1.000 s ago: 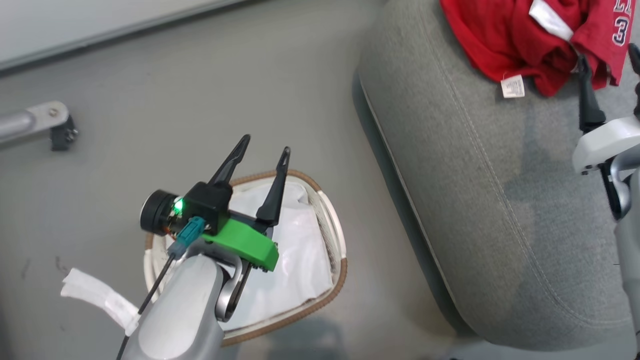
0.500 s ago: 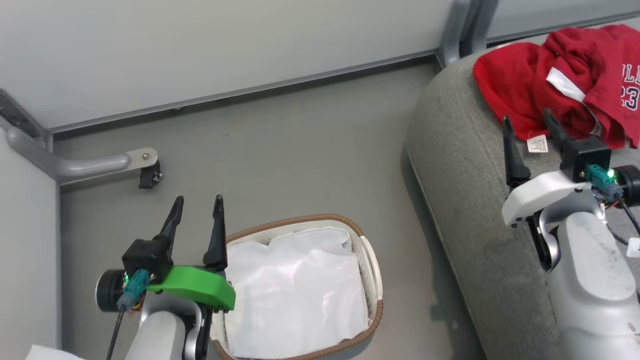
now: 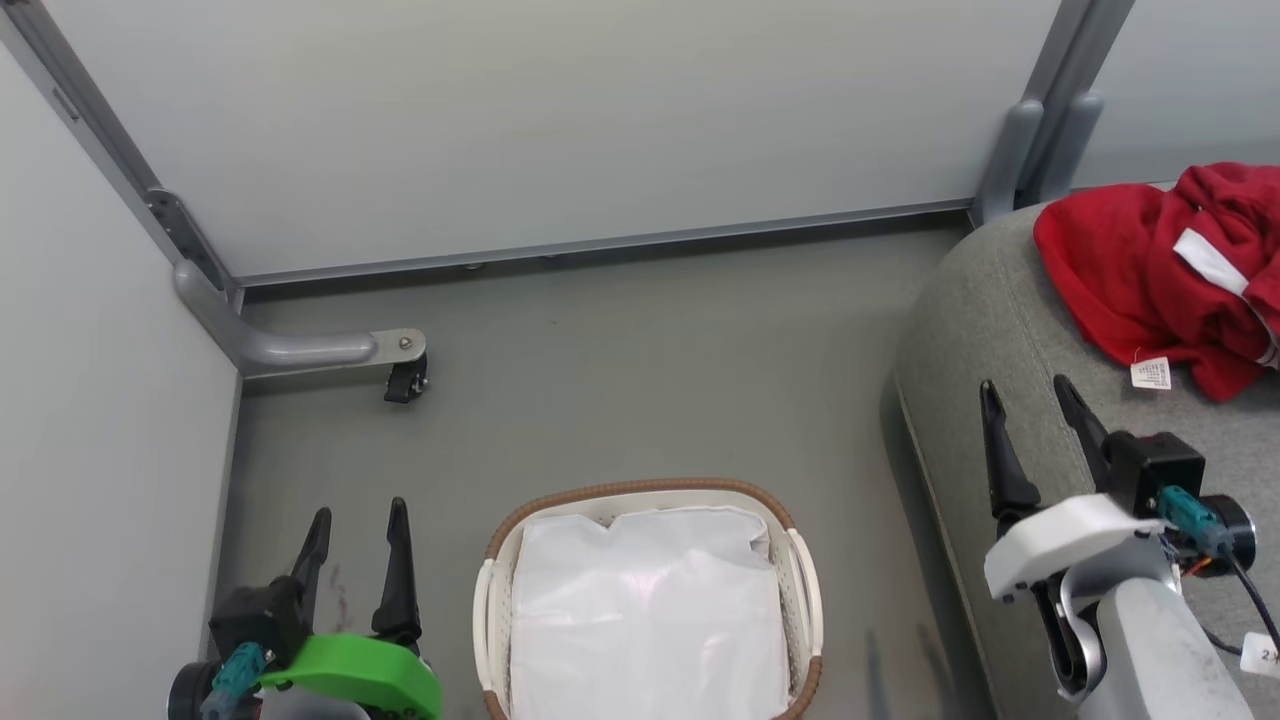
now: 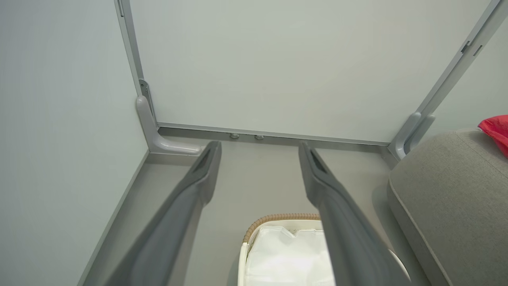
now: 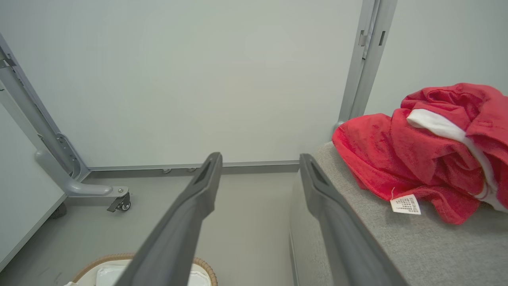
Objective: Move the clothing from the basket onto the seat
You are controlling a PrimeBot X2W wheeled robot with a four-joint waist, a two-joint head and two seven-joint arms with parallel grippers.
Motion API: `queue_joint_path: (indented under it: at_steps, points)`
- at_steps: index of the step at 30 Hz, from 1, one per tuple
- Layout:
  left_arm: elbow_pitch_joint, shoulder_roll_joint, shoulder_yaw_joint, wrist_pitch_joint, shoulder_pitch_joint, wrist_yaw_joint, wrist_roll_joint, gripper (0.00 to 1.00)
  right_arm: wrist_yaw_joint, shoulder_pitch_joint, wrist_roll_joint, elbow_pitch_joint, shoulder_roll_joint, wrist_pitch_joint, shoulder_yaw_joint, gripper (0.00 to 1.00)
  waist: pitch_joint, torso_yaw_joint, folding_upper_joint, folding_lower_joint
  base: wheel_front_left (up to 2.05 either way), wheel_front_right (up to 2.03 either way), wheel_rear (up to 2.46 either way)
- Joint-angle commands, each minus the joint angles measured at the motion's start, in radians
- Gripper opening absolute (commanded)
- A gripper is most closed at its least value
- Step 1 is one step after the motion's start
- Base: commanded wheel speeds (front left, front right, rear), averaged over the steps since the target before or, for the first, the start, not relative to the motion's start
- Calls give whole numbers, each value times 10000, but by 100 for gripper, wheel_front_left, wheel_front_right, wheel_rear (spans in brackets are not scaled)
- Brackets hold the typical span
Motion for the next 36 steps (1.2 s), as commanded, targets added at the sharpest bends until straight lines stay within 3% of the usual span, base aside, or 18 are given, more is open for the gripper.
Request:
queue_joint_path:
  at_steps: [1,10,30,31,36]
  points:
    - [-40,1,57,-4,245,-47,-49,100,-15,354,176,-102,-42,-15,59,100,-332,257,0,1,0,0,0]
    - [-413,1,116,-4,872,52,-219,100,-15,1481,687,-513,-39,-15,570,100,-650,176,0,1,0,0,0]
    - [-532,0,46,-4,919,69,-346,100,-15,1668,873,-507,-37,-15,786,100,-660,88,0,1,0,0,0]
    - [-556,-8,25,2,857,63,-284,0,0,1558,786,-518,2,0,780,0,-660,88,0,1,0,0,0]
    - [-223,-26,51,119,822,52,-642,0,0,1663,1160,-176,79,158,693,0,-661,84,0,1,0,0,0]
